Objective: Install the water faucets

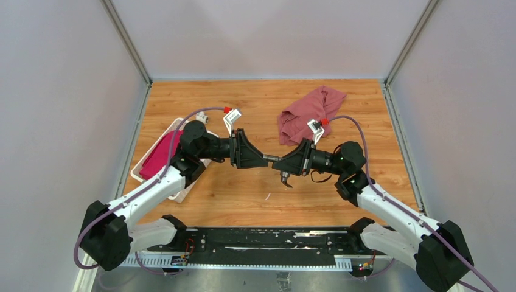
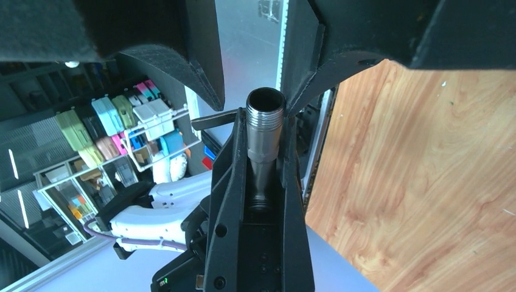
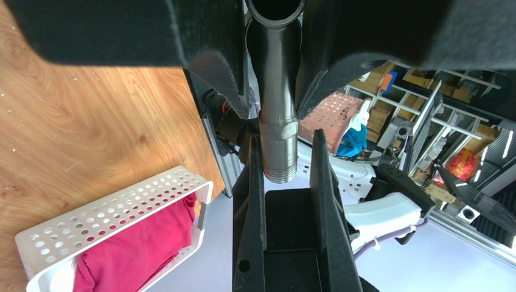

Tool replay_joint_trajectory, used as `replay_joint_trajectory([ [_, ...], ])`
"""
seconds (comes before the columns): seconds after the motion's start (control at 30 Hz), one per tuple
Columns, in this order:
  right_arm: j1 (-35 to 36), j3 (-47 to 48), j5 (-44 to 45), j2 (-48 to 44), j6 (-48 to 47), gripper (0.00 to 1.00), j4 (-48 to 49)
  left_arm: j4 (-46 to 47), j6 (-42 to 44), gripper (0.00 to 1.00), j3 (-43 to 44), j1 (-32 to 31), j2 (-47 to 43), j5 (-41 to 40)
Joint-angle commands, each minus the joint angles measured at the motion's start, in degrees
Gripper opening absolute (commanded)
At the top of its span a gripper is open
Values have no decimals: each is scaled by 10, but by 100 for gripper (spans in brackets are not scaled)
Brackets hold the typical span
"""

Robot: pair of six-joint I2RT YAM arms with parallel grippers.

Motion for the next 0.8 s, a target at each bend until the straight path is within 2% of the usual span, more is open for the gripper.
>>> replay_joint_trajectory([
  [0.0, 5, -9, -6, 3, 7, 0, 30, 10, -7, 45, 0, -6, -8, -1],
  [0.13, 5, -8, -7, 3, 6, 0, 27, 53, -38, 44, -11, -6, -6, -2],
  [0.3, 4, -10, -8, 3, 6, 0, 27, 65, -49, 0, -16, -5, 0, -7],
  [0.4, 4, -7, -13, 5, 10, 3, 28, 65, -51, 0, -19, -5, 1, -10],
  [0.5, 5, -11, -15, 6, 25, 47, 56, 64, -51, 0, -21, -6, -1, -13],
  [0.53, 4, -13, -14, 6, 31, 53, 67, 65, -50, 0, -21, -5, -1, -14],
  [0.6, 5, -15, -7, 7, 37, 59, 83, 65, -51, 0, -21, -5, -3, -15],
  [0.77, 4, -26, -4, 27, 75, 58, 152, 65, -51, 0, -21, -5, -2, -16],
])
